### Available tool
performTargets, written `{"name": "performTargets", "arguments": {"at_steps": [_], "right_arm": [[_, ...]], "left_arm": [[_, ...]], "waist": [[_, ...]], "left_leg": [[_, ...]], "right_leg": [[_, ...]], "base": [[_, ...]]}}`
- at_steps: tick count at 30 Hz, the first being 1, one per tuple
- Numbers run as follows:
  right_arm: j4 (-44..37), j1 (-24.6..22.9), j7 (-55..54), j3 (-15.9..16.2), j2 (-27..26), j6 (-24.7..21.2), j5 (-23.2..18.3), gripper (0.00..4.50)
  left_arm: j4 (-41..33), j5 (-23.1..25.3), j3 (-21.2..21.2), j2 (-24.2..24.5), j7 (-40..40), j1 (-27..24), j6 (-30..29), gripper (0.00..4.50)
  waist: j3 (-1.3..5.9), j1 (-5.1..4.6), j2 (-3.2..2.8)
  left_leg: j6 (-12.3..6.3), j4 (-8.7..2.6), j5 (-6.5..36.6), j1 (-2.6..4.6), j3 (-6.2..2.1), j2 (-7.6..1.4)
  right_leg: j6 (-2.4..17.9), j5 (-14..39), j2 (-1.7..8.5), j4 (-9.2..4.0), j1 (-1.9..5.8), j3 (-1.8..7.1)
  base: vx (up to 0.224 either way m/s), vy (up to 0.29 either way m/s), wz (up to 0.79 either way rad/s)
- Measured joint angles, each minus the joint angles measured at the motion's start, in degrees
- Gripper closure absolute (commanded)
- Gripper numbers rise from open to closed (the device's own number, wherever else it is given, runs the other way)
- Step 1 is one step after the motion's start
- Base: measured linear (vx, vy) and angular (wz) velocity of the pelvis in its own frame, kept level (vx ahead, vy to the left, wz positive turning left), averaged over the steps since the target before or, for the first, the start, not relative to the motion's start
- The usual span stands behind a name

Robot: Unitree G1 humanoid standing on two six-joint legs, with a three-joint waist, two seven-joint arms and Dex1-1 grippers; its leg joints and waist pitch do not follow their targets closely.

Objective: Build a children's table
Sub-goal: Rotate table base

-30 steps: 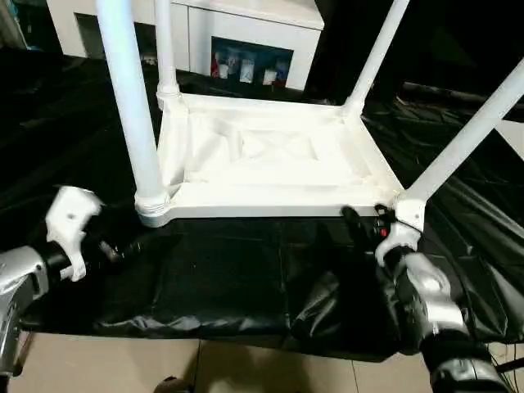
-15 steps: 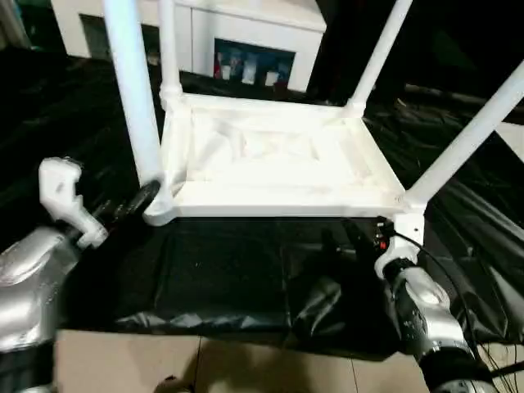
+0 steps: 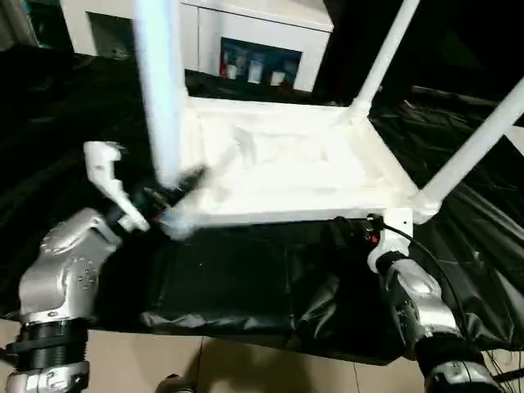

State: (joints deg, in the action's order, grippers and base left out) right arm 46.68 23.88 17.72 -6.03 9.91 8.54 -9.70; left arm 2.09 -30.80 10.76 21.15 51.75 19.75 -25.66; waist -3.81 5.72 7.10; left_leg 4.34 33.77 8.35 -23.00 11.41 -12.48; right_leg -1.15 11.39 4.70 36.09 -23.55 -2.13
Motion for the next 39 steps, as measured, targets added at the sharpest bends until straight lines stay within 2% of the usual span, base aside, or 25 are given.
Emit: {"name": "performTargets", "arguments": {"at_steps": [5,11,13,19,25,33,39], "right_arm": [[3.87,1.69,0.13,0.53,0.21,0.03,1.23,0.76],[6.98,4.37,0.45,1.09,-0.21,0.28,1.99,0.76],[7.67,5.3,0.96,1.5,-0.63,0.44,2.56,0.76],[10.24,7.88,3.13,2.41,-2.91,1.1,3.44,0.76],[12.62,10.11,8.24,5.14,-4.55,1.46,5.13,0.76],[14.51,11.01,11.15,6.45,-4.7,2.18,6.14,0.76],[15.58,11.3,13.03,6.48,-4.07,2.27,7.57,0.76]], "left_arm": [[-6.89,-5.96,-6.14,3.36,7.35,-1.45,-8.63,0.04],[-10.4,-10.07,-8.08,3.9,9.36,-1.11,-14.22,0.04],[-11.49,-10.66,-8.7,3.51,9.58,-0.81,-14.81,0.04],[-11.73,-10.51,-12.05,-0.1,9.29,2.45,-14.81,0.04],[-8.66,-7.62,-15.02,-5.04,6.49,7.9,-12.19,0.04],[-6.69,-4.87,-17.39,-7.77,5.34,8.98,-9.34,0.04],[-3.34,-1.82,-19.29,-12.6,2.96,9.98,-6.03,0.04]], "waist": [[-0.02,-0.7,-0.05],[-0.03,-1.68,-0.06],[-0.02,-2.27,-0.07],[0.02,-2.71,0.0],[0.04,-2.75,0.04],[0.05,-2.4,0.06],[0.16,-2.36,0.29]], "left_leg": [[0.02,0.02,-0.01,0.05,-0.01,-0.02],[0.16,0.05,-0.09,0.1,-0.03,-0.3],[0.18,0.04,-0.1,0.1,-0.03,-0.33],[0.19,0.18,-0.11,0.17,-0.03,-0.37],[0.19,0.28,-0.11,0.29,-0.06,-0.38],[0.19,0.29,-0.11,0.35,-0.04,-0.39],[0.18,0.39,-0.11,0.37,-0.05,-0.39]], "right_leg": [[0.03,-0.06,-0.01,0.08,-0.01,0.0],[0.14,-0.23,-0.3,0.12,-0.1,-0.01],[0.17,-0.25,-0.34,0.14,-0.12,-0.01],[0.32,-0.41,-0.36,0.15,-0.12,-0.02],[0.4,-0.64,-0.34,0.15,-0.11,-0.05],[0.44,-0.7,-0.34,0.15,-0.07,-0.04],[0.45,-0.71,-0.32,0.13,-0.01,-0.05]], "base": [[0.0,0.0,0.0],[0.0,0.0,0.0],[0.0,0.0,0.0],[0.0,0.0,0.0],[0.0,0.0,0.0],[0.0,0.0,0.0],[0.0,0.0,0.0]]}}
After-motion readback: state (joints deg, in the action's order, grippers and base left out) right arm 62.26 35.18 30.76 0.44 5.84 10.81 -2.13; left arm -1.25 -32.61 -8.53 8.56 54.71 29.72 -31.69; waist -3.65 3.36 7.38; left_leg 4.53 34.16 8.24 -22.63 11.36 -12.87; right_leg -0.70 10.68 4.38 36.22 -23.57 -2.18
